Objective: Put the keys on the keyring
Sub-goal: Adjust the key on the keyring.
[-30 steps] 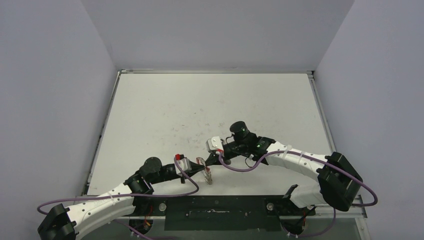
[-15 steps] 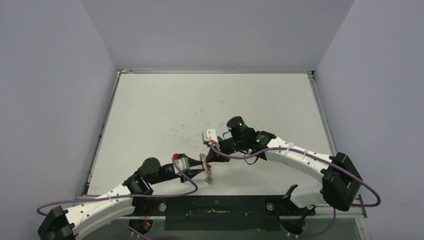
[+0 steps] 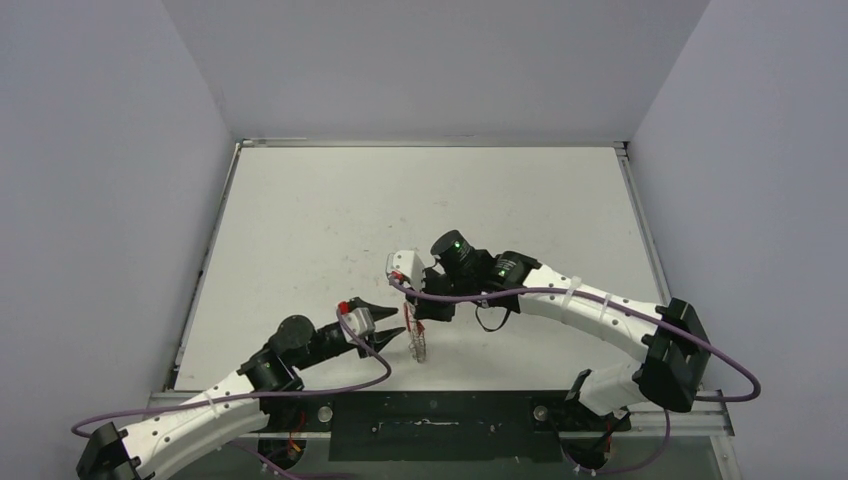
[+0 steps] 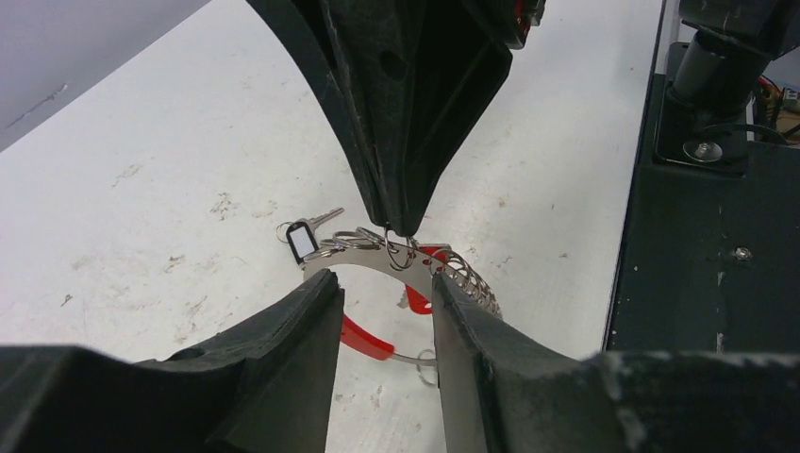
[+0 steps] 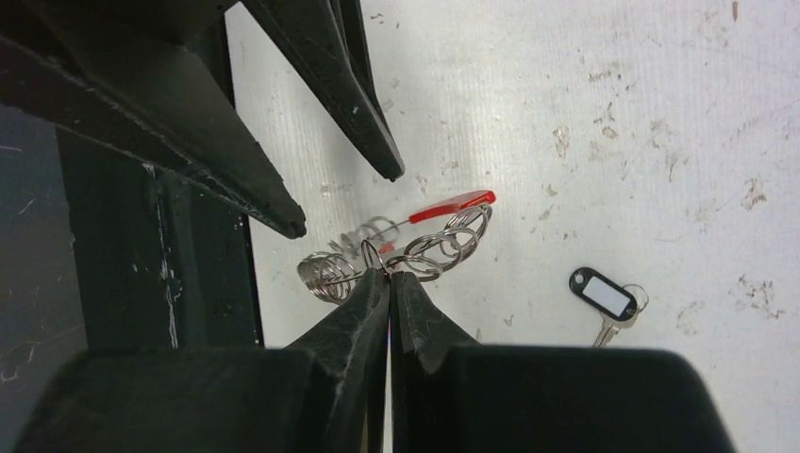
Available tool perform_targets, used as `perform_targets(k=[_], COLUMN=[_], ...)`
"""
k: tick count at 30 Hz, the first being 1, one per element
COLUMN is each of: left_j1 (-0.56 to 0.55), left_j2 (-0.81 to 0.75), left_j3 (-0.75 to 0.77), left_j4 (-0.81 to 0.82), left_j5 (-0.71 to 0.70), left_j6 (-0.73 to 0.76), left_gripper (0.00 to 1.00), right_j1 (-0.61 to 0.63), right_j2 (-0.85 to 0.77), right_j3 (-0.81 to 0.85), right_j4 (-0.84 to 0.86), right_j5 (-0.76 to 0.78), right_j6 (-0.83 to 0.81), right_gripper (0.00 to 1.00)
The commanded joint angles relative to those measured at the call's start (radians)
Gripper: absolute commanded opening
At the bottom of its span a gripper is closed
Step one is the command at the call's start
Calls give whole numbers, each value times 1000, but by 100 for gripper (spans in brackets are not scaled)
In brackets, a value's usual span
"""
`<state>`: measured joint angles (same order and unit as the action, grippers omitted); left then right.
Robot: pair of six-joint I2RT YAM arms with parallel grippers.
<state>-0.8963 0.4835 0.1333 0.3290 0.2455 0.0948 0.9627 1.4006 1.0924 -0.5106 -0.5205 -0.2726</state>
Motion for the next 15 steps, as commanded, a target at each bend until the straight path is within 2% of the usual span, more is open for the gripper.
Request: perform_targets(k=[1,5,10,15], left_j1=[-6,-6,-6,-6], left_j2=[31,87,156,183], left_j3=[58,68,76,75], left_j4=[12,48,82,115], left_j5=[1,38,60,55], left_j6=[20,12,14,14], left_gripper=[38,37,24,23], right_j1=[28,39,46,51], right_j2=[25,42,46,49], right_j3=[78,92,93,95], right_j4=[-58,-61,-54,-52], right_j5=[99,126,129,126], right_j6=[51,62,66,65], right_gripper=[0,0,0,0])
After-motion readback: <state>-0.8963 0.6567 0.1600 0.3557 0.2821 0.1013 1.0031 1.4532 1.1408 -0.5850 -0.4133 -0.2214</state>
